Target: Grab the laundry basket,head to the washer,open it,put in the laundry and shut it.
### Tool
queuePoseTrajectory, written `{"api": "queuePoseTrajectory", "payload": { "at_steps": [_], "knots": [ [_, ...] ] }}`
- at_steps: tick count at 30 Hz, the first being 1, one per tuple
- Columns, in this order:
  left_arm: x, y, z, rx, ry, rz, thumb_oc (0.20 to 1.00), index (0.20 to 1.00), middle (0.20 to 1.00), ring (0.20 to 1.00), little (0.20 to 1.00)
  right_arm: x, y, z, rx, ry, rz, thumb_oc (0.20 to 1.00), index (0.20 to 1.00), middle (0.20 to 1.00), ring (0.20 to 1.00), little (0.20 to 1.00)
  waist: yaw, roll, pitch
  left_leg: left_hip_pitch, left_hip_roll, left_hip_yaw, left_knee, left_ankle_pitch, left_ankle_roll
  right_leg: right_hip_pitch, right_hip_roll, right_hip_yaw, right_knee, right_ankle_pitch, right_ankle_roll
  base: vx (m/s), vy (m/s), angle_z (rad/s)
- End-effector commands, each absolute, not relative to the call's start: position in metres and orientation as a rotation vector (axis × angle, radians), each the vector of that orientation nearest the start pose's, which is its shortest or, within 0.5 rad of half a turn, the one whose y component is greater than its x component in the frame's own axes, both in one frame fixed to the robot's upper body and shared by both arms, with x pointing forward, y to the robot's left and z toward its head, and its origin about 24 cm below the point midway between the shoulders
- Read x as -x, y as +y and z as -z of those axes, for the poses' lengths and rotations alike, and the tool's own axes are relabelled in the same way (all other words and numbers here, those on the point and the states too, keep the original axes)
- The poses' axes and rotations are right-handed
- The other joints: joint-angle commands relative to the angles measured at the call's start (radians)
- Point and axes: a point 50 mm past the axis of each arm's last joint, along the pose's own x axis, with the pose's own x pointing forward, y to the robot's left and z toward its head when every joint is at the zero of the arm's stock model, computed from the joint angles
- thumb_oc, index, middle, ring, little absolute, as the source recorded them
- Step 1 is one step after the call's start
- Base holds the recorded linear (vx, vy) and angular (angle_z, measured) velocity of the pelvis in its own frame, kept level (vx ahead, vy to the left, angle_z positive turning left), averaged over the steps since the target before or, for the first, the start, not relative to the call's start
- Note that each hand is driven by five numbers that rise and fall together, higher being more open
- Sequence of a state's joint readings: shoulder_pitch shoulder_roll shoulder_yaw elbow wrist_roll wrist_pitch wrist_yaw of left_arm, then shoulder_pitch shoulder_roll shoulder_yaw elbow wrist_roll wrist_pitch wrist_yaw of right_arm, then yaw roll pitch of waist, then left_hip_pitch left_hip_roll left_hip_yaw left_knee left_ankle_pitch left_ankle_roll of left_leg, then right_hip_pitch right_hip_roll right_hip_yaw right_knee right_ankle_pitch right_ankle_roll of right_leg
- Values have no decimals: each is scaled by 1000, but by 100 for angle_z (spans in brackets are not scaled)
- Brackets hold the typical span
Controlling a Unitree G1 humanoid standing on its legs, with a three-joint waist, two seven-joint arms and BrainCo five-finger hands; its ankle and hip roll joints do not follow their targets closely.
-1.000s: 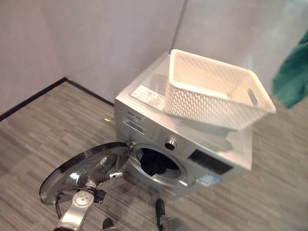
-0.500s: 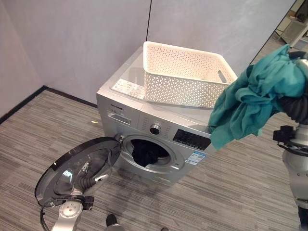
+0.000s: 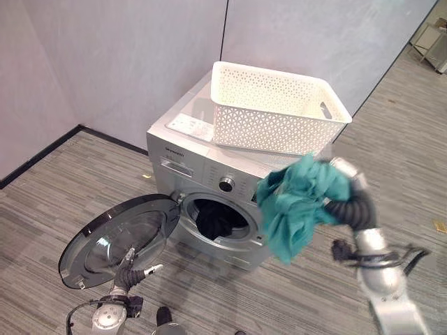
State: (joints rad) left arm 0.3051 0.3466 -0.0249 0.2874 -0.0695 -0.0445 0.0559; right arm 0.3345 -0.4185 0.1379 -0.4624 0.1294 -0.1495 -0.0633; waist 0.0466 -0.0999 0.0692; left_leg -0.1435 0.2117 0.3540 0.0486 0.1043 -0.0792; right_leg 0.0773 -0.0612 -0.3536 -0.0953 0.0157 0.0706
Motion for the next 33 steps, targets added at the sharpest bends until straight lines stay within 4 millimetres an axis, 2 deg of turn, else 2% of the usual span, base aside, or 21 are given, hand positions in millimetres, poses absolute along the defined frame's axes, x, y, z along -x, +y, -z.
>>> {"api": "queuePoseTrajectory", "payload": {
  "at_steps": [1,2,3,5,6,7,9,10,11,15,16,17,19,23,24,27,29,30,31,33],
  "knots": [
    [-162,256,51,-323,486,-79,1000,1000,1000,1000,1000,-189,-179,-124,-59,-392,-231,200,200,200,200,200,7,-2,20,-67,-14,46,5,7,21,96,33,29,69,-236,-15,-40,-18,19],
    [-161,256,55,-326,506,-67,1000,1000,1000,1000,1000,-186,-175,-121,-112,-367,-275,200,200,200,200,200,6,-1,24,-67,-12,45,3,12,19,94,34,26,73,-237,-18,-33,-23,16],
    [-160,254,61,-335,534,-39,1000,1000,1000,1000,1000,-184,-171,-105,-203,-275,-332,200,200,200,200,200,6,1,29,-67,-11,41,-5,22,15,92,37,22,79,-239,-22,-23,-12,10],
    [-162,253,62,-337,532,-28,1000,1000,1000,1000,1000,-184,-170,-97,-239,-230,-345,200,200,200,200,200,4,2,31,-66,-12,40,-12,27,14,90,37,18,82,-242,-23,-8,-5,2],
    [-165,251,61,-335,526,-13,1000,1000,1000,1000,1000,-181,-169,-78,-312,-122,-341,200,200,200,200,200,7,5,40,-66,-13,34,-15,31,13,84,37,10,92,-244,-27,-10,-7,3],
    [-165,251,61,-335,526,-13,1000,1000,1000,1000,1000,-181,-169,-78,-314,-121,-342,200,200,200,200,200,7,4,39,-67,-13,33,-15,32,13,84,37,10,92,-245,-27,-22,-15,6],
    [-169,249,59,-331,515,-4,1000,1000,1000,1000,1000,-178,-168,-56,-374,-4,-325,200,200,200,200,200,9,7,52,-74,-17,27,-15,36,11,75,38,3,100,-248,-31,-33,-20,11],
    [-171,248,59,-327,508,4,1000,1000,1000,1000,1000,-172,-169,-37,-409,89,-303,200,200,200,200,200,12,14,66,-86,-21,18,-12,39,10,69,37,-7,107,-253,-35,-27,-18,20],
    [-171,248,58,-327,507,4,1000,1000,1000,1000,1000,-173,-169,-36,-410,88,-304,200,200,200,200,200,11,13,66,-87,-21,17,-12,39,10,68,38,-8,108,-254,-36,-35,-15,24],
    [-177,247,51,-314,464,6,1000,1000,1000,1000,1000,-171,-171,-6,-486,209,-205,200,200,200,200,200,16,38,108,-121,-33,5,-2,43,11,29,29,-26,150,-267,-45,-47,-3,20],
    [-178,247,51,-314,464,6,1000,1000,1000,1000,1000,-171,-171,-6,-486,209,-205,200,200,200,200,200,15,38,108,-122,-33,5,-2,43,11,29,29,-26,151,-268,-45,-85,22,17],
    [-182,245,47,-296,439,-2,1000,1000,1000,1000,1000,-170,-170,14,-521,277,-136,200,200,200,200,200,18,60,139,-144,-41,1,3,45,13,-4,21,-38,182,-279,-52,-88,37,7],
    [-187,242,44,-270,414,-17,1000,1000,1000,1000,1000,-171,-168,34,-541,345,-55,200,200,200,200,200,13,87,169,-170,-50,-5,5,46,16,-50,10,-47,224,-293,-62,-95,59,11],
    [-192,238,41,-255,390,-19,1000,1000,1000,1000,1000,-174,-166,48,-551,391,3,200,200,200,200,200,13,107,196,-195,-56,-8,13,45,19,-94,0,-52,262,-300,-68,-65,52,18],
    [-197,231,39,-215,365,-23,1000,1000,1000,1000,1000,-182,-158,63,-579,442,59,200,200,200,200,200,17,136,231,-225,-64,-6,20,46,22,-145,-13,-55,302,-305,-76,-72,67,6],
    [-201,226,38,-196,352,-19,1000,1000,1000,1000,1000,-186,-153,67,-582,454,69,200,200,200,200,200,20,145,244,-241,-66,-5,25,45,23,-164,-17,-54,314,-307,-78,-45,42,0],
    [-207,212,34,-142,317,-6,1000,1000,1000,1000,1000,-203,-140,74,-661,479,134,200,200,200,200,200,34,171,275,-293,-74,0,38,40,26,-216,-27,-59,330,-307,-82,-24,42,6],
    [-208,212,34,-142,316,-6,1000,1000,1000,1000,1000,-204,-140,74,-662,477,134,200,200,200,200,200,35,170,275,-295,-74,0,39,39,27,-219,-27,-59,331,-307,-82,-18,37,8],
    [-208,203,34,-106,308,11,1000,1000,1000,1000,1000,-215,-135,73,-734,466,189,200,200,200,200,200,42,184,290,-325,-77,2,52,34,30,-249,-33,-63,352,-310,-84,-4,12,5],
    [-210,200,32,-93,299,22,1000,1000,1000,1000,1000,-225,-133,70,-785,445,213,200,200,200,200,200,47,191,293,-344,-80,0,60,30,32,-270,-37,-61,366,-315,-85,0,0,0]
  ]
}}
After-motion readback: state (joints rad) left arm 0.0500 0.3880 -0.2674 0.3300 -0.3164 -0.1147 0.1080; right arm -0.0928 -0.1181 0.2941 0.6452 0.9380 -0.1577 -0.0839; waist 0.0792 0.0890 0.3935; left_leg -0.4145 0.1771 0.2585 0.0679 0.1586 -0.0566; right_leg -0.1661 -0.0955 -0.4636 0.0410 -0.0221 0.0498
